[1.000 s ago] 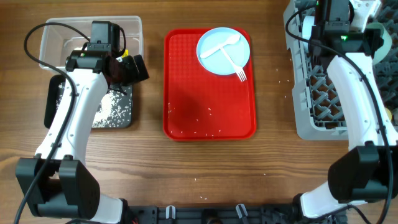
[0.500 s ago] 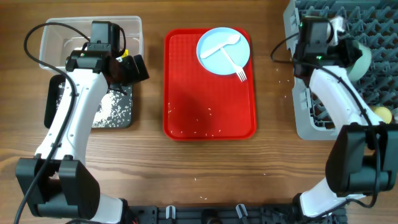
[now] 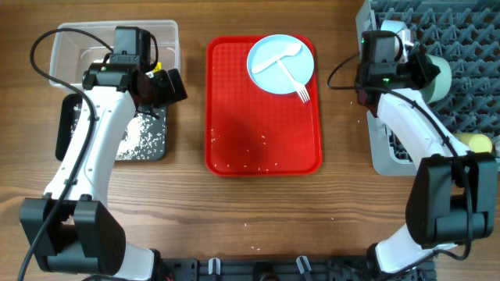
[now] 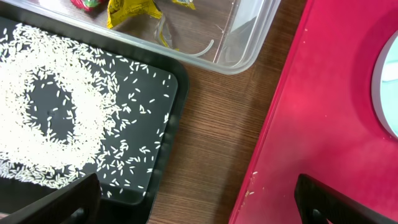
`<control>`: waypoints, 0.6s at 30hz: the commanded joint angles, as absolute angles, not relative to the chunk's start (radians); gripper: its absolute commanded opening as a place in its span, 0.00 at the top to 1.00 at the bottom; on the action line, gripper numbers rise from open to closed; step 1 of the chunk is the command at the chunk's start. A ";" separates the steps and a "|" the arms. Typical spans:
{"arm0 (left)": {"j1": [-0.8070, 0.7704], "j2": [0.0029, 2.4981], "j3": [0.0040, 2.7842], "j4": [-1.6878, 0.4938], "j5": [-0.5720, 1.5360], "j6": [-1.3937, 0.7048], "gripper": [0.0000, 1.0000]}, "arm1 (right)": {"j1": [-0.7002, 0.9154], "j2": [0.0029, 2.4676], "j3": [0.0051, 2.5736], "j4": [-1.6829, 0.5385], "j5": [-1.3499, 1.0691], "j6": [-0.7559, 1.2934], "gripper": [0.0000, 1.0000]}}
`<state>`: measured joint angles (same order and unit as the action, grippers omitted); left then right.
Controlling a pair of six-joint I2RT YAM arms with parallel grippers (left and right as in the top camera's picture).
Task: Sort waste into correct bins and load items into the dishwasher rack
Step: 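Place the pale green bowl in the rack and open the right gripper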
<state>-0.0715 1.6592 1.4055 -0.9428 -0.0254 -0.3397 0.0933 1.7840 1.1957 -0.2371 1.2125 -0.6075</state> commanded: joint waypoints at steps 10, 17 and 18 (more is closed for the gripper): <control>-0.066 1.668 1.406 -0.944 -0.027 -0.352 0.00 | 0.199 1.796 1.171 -0.202 1.225 -0.639 0.20; -0.066 1.668 1.406 -0.944 -0.027 -0.352 0.00 | 0.236 1.796 1.171 0.274 1.364 -1.056 0.09; -0.066 1.668 1.406 -0.944 -0.027 -0.352 0.00 | 0.244 1.796 1.171 0.413 1.370 -1.179 0.07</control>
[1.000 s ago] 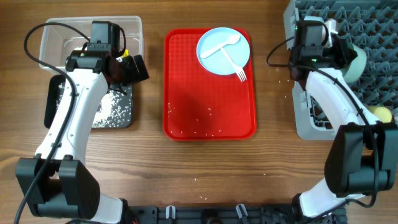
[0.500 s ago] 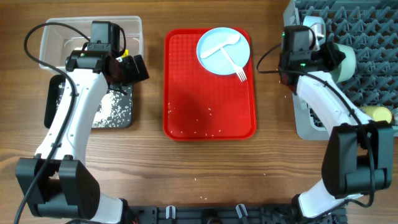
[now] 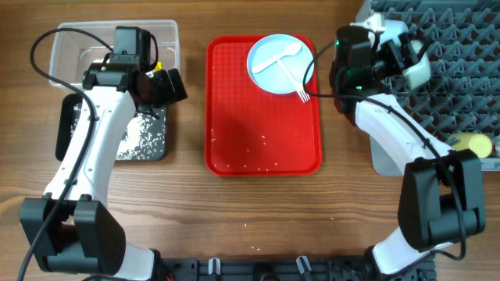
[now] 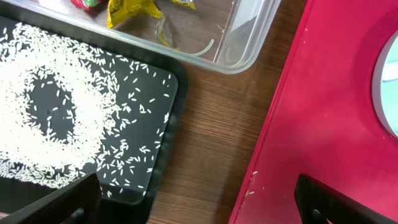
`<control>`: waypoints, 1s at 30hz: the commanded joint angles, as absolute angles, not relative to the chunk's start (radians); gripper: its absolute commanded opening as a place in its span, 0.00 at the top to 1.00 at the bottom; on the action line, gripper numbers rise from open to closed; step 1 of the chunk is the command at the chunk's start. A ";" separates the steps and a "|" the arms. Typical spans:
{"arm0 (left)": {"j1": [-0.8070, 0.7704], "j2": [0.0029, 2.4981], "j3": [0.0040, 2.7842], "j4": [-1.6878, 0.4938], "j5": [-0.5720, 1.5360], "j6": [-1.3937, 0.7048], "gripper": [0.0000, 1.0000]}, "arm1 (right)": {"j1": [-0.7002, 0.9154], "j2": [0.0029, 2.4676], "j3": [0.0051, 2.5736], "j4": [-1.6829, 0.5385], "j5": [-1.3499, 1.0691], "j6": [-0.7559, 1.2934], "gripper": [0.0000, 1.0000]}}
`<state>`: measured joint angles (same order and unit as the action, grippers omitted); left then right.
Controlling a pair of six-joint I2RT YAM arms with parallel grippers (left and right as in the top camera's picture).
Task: Sort waste into correct bins and load items into the dishwasher rack
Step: 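Place the pale green bowl in the rack and open the right gripper, then reach the right gripper to the white fork on the light-blue plate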
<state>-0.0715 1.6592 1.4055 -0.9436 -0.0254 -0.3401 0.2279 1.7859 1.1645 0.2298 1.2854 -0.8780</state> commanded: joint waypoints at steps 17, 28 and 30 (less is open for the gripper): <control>-0.066 1.668 1.406 -0.944 -0.027 -0.352 0.00 | 0.297 1.797 1.171 0.547 1.398 -1.084 0.00; -0.066 1.668 1.406 -0.944 -0.027 -0.352 0.00 | 0.559 1.797 1.172 0.031 0.945 -0.382 0.03; -0.066 1.668 1.406 -0.944 -0.027 -0.352 0.00 | 0.598 1.795 1.188 -0.080 0.758 -0.255 0.08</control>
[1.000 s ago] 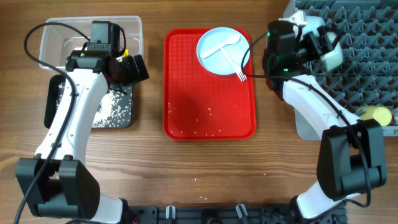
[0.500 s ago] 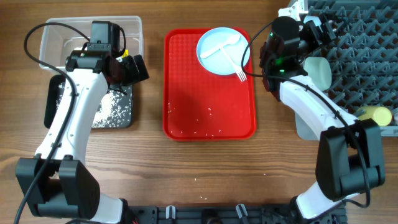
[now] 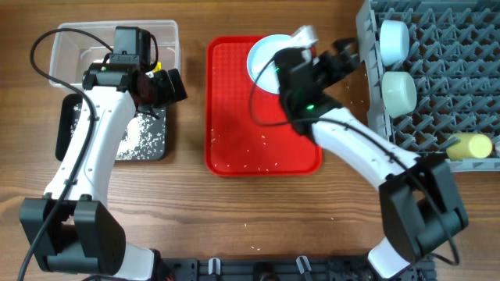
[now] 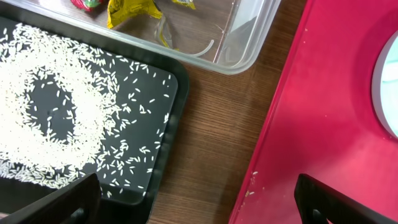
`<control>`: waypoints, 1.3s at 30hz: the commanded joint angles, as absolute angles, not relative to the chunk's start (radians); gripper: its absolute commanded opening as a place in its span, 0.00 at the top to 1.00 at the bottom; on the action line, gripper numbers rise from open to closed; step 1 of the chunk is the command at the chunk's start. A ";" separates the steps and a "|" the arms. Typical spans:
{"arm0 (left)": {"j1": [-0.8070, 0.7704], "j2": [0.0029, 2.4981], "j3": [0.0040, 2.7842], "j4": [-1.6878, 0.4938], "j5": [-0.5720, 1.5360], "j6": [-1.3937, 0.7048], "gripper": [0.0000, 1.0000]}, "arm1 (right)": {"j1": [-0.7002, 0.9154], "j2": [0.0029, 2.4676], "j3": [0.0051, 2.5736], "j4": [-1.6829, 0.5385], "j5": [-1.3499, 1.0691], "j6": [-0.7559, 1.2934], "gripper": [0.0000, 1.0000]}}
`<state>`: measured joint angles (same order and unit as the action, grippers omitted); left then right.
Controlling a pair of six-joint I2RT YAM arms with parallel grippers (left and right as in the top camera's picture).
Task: Sort waste into correct bins and load items into the dishwasher rack
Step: 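Reach the right gripper to the white fork on the light-blue plate, then grasp the white fork handle with the right gripper and lift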
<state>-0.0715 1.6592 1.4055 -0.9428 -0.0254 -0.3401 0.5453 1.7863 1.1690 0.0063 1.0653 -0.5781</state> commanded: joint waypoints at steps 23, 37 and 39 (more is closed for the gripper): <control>-0.066 1.668 1.406 -0.944 -0.027 -0.352 0.00 | 0.344 2.075 1.713 -0.703 0.036 0.104 0.29; -0.066 1.668 1.406 -0.944 -0.027 -0.352 0.00 | 0.326 2.268 1.709 -0.648 0.075 0.052 0.48; -0.066 1.668 1.406 -0.944 -0.027 -0.352 0.00 | 0.326 2.284 1.709 -0.636 0.079 0.052 0.49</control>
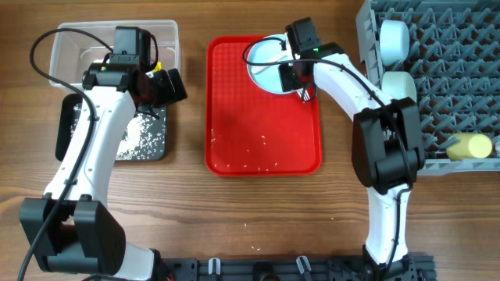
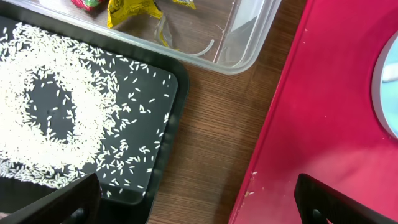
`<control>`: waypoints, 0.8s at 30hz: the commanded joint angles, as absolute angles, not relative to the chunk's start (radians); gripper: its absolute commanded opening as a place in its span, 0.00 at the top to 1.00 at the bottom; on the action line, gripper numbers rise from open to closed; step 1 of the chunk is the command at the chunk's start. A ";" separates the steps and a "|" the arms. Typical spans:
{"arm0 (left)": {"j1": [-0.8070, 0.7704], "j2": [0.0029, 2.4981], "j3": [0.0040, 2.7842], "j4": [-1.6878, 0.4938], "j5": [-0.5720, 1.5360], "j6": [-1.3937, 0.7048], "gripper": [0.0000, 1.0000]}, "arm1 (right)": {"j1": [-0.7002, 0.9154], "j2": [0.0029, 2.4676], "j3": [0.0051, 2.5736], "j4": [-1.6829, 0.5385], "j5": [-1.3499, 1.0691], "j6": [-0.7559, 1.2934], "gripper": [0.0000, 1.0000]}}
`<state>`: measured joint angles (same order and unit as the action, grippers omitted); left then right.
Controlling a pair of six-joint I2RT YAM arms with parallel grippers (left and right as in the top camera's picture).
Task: Sort waste into correct bins and load items into the dishwasher rack
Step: 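Grasp the white fork handle with the right gripper and lift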
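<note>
A light blue plate (image 1: 264,64) lies at the far end of the red tray (image 1: 262,117). My right gripper (image 1: 298,78) is low over the plate's right side, above a white fork whose tines (image 1: 305,94) stick out. Its fingers are hidden under the wrist, as is the spoon. The grey dishwasher rack (image 1: 445,55) holds a white cup (image 1: 394,35) and a cream bowl (image 1: 400,84). My left gripper (image 2: 199,211) hangs open and empty over the table between the black rice tray (image 2: 93,112) and the red tray (image 2: 323,124).
A clear bin (image 2: 205,31) with yellow and red wrappers stands behind the black tray. Loose rice grains lie on the red tray's near half. A yellow object (image 1: 469,144) lies at the rack's front edge.
My right arm has swung further left, and its gripper is now down over the plate at the fork. The left arm has not moved.
My right gripper was at the rack beside the cream bowl. Then it was near the white cup at the rack's left edge. Later it hung over the tray's right edge, with cup and bowl left in the rack. Now it is over the plate.
</note>
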<state>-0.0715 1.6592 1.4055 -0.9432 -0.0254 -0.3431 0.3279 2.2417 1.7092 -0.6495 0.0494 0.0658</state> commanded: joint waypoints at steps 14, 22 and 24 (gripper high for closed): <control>-0.066 1.668 1.406 -0.944 -0.027 -0.352 0.00 | 0.326 2.231 1.707 -0.662 0.051 0.056 0.86; -0.066 1.668 1.406 -0.944 -0.027 -0.352 0.00 | 0.326 2.034 1.707 -0.730 -0.002 0.063 0.84; -0.066 1.668 1.406 -0.944 -0.027 -0.352 0.00 | 0.326 1.990 1.707 -0.756 -0.002 0.062 0.83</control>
<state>-0.0715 1.6592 1.4055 -0.9428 -0.0254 -0.3431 0.3283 2.0727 1.7081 -0.7341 0.0189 0.0551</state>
